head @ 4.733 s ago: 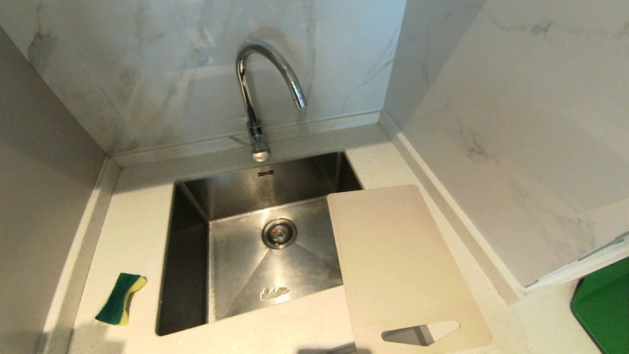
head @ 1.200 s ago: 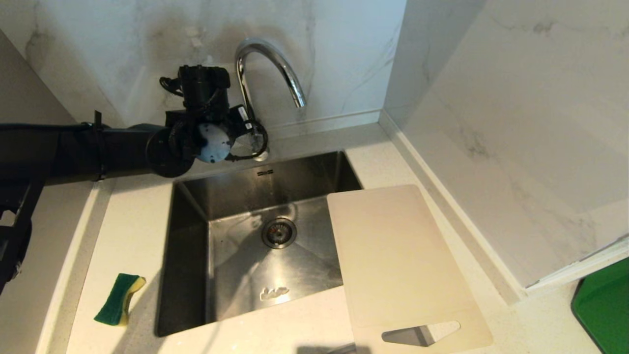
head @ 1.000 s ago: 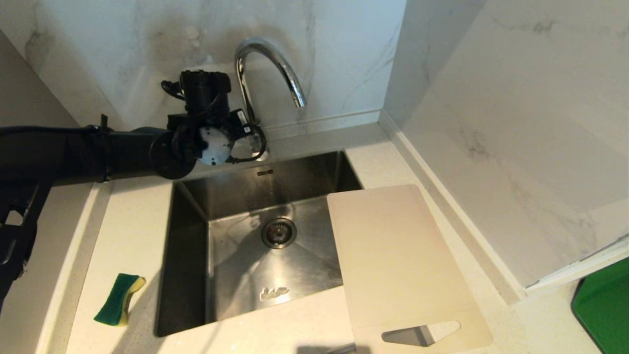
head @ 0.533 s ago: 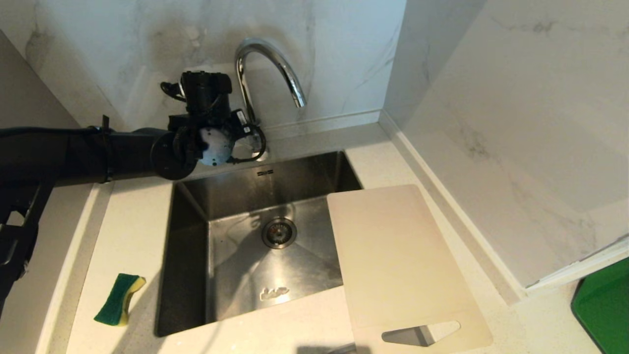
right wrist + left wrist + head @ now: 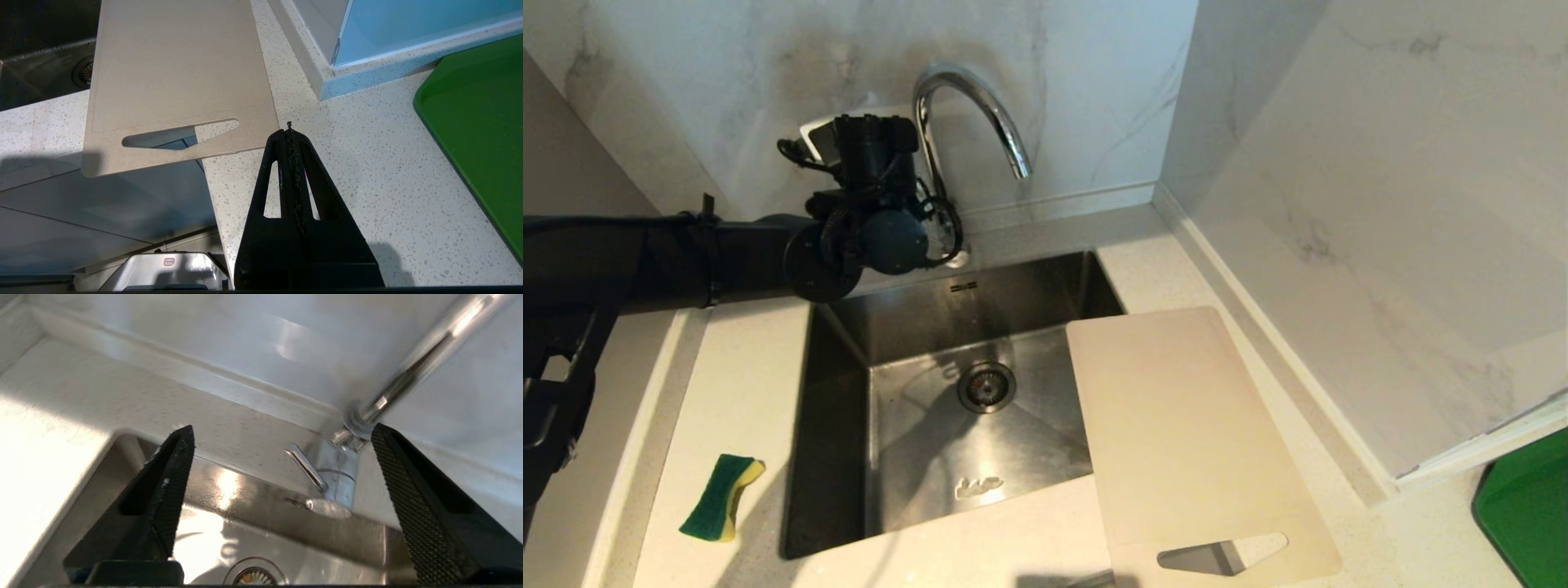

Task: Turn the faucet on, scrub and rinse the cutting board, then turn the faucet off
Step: Turn on the tap

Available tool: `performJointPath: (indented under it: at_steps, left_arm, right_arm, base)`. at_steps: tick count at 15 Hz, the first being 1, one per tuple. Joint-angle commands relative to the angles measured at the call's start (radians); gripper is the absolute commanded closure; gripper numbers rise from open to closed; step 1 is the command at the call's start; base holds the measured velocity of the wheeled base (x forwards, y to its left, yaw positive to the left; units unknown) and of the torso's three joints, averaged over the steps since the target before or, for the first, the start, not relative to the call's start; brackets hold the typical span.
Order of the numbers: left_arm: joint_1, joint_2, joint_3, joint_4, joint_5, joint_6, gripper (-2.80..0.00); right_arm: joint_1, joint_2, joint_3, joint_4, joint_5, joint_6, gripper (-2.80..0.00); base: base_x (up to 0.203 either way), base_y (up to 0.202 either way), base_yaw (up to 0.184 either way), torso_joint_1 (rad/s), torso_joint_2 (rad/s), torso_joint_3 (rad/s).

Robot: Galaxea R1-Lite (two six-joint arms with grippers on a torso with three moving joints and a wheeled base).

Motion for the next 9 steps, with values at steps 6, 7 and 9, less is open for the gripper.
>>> performJointPath:
  at_steps: [6, 7, 9]
  left_arm:
    - [-0.008, 0.035, -0.008, 0.074, 0.002, -0.183, -2.8]
    - [-0.008, 0.037, -0.008, 0.082, -0.003, -0.193, -2.8]
    - [-0.001, 0.04, -0.008, 0.118, -0.028, -0.219, -2.8]
  right_arm:
    - [0.0, 0.002, 0.0, 0.0, 0.0, 0.001, 0.0]
    - [0.0, 0.002, 0.0, 0.0, 0.0, 0.001, 0.0]
    - [0.0, 0.002, 0.0, 0.0, 0.0, 0.001, 0.0]
  base:
    - [0.0, 0.0, 0.0, 0.0, 0.0, 0.0]
    - [0.0, 0.0, 0.0, 0.0, 0.0, 0.0]
    - [0.0, 0.0, 0.0, 0.0, 0.0, 0.0]
